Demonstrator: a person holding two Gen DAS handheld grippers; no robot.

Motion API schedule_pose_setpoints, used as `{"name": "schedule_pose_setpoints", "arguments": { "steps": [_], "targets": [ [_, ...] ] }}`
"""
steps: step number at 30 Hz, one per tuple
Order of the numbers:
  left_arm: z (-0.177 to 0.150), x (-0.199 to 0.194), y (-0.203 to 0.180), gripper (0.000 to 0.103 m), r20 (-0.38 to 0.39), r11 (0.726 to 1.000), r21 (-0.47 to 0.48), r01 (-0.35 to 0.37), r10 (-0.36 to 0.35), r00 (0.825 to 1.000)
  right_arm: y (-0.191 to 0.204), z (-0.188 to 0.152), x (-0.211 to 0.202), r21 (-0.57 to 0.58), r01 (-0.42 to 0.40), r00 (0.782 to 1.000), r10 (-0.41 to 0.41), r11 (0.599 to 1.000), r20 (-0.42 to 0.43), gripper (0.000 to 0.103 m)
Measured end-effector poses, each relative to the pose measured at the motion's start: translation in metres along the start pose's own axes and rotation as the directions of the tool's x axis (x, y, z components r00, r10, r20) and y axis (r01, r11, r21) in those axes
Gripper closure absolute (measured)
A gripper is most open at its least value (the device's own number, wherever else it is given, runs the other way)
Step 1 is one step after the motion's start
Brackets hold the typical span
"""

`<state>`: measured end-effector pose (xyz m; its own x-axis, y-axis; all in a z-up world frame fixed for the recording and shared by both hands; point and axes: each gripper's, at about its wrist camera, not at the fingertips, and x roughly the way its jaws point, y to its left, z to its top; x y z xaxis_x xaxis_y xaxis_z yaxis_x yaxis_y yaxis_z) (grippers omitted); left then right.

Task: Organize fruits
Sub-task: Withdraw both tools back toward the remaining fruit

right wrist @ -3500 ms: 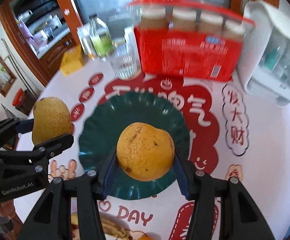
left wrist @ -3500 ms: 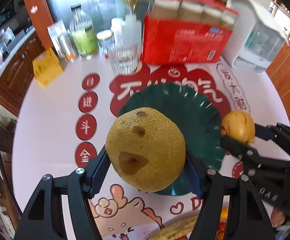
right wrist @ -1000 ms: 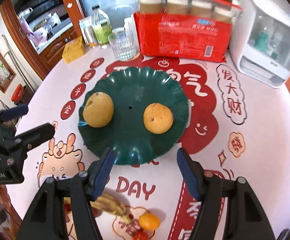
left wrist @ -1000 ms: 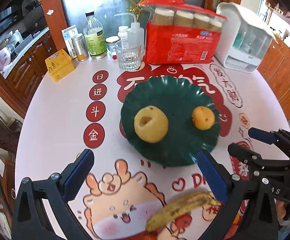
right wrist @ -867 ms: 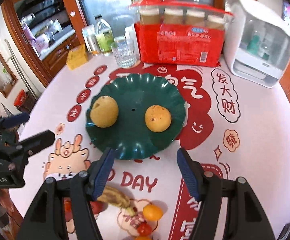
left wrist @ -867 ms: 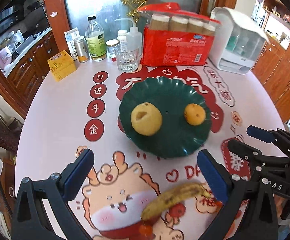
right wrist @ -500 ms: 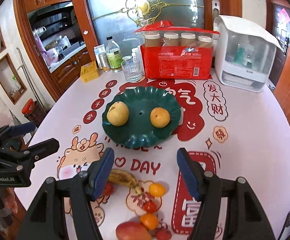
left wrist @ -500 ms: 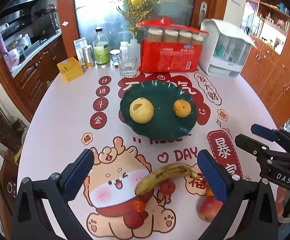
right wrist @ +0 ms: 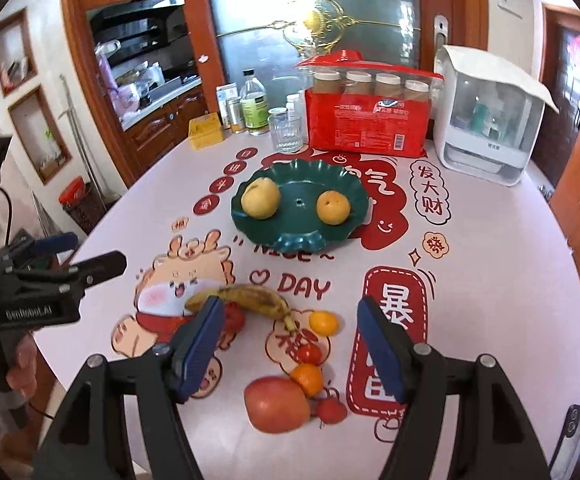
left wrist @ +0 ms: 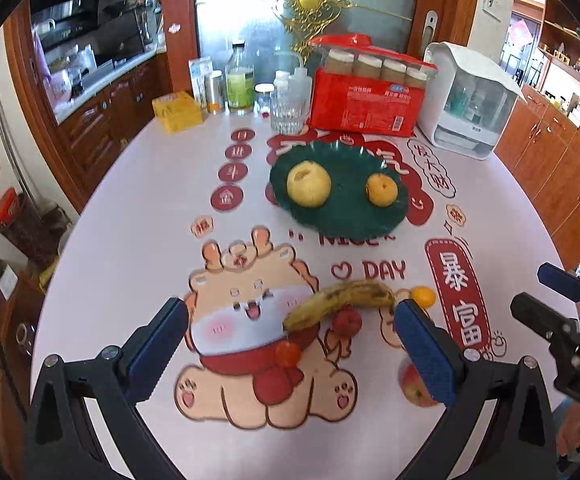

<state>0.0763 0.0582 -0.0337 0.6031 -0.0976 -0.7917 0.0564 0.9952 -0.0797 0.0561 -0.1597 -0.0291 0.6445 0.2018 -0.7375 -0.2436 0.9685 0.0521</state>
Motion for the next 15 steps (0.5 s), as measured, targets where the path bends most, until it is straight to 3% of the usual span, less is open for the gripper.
{"name": "schedule_pose_setpoints", "arguments": {
  "steps": [4,15],
  "targets": [
    [-0.021,0.002,0.000,0.001,-0.003,1.000,0.006,0.001,-0.001,1.000,0.010,-0.022,-0.002,-0.037,0.028,1.000,-0.028,0.999,0.006,0.034],
    [-0.065,0.041,0.012,0.001,-0.094,0.997,-0.060,0.045,-0.051,0.994,0.009,-0.071,0.027,0.030,-0.063,0.993,0.066,0.998,-0.095,0.034]
  ]
}}
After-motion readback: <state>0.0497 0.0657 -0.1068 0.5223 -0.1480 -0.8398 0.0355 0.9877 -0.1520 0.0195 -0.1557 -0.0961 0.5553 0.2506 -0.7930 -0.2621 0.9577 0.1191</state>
